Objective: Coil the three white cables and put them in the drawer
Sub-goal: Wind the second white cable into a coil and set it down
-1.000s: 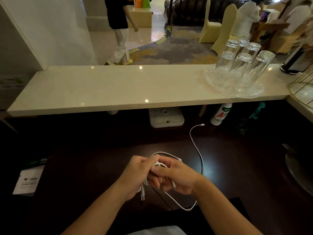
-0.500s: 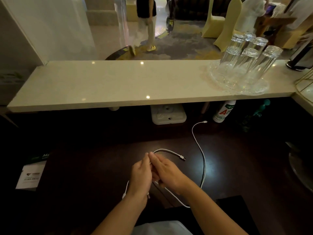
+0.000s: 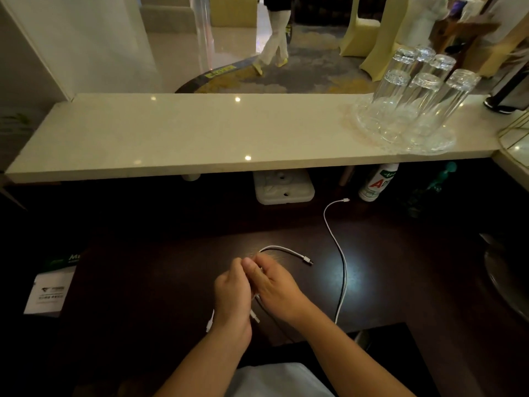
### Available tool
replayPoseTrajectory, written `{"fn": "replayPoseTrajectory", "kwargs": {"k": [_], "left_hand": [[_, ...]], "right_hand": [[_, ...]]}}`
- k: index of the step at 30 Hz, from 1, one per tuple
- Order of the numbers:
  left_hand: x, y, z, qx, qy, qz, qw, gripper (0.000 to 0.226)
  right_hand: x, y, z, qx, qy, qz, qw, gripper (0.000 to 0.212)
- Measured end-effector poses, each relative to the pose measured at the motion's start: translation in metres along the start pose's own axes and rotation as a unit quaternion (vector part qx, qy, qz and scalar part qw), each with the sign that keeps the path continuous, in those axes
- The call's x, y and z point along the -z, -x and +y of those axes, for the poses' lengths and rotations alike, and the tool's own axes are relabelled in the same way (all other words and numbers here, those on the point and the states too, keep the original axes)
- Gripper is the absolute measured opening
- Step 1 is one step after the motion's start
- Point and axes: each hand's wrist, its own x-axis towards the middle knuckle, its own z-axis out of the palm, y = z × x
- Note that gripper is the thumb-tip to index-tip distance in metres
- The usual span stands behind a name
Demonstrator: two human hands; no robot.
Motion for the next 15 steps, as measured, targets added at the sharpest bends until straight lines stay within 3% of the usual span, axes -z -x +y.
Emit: {"fn": "replayPoseTrajectory", "kwargs": {"k": [4,8,12,15], "left_hand": [[0.008,-0.007,-0.001,0.004,0.042,-0.012,0.999,0.032],[0.025,-0.019,-0.002,0.052,0.085,-0.136,0.986,0.039],[0.041,-0.028,-0.001,-0.016,-0.129,-0.259,0.957,0.052],[0.043,-0.026,0.005,-0.036,-0.159,-0.283,0.945,0.043]], "right_hand": [[-0.006,0.001,0.007,0.052,0.042,0.057,0.996,0.033],[-0.009,0.0,0.016,0.016,0.009,0.014,1.0,0.034],[0.005,-0.002,0.02,-0.004,-0.016,-0.011,1.0,0.038],[0.011,-0.001,0.024,-0.039,-0.053,-0.047,0.997,0.036]]}}
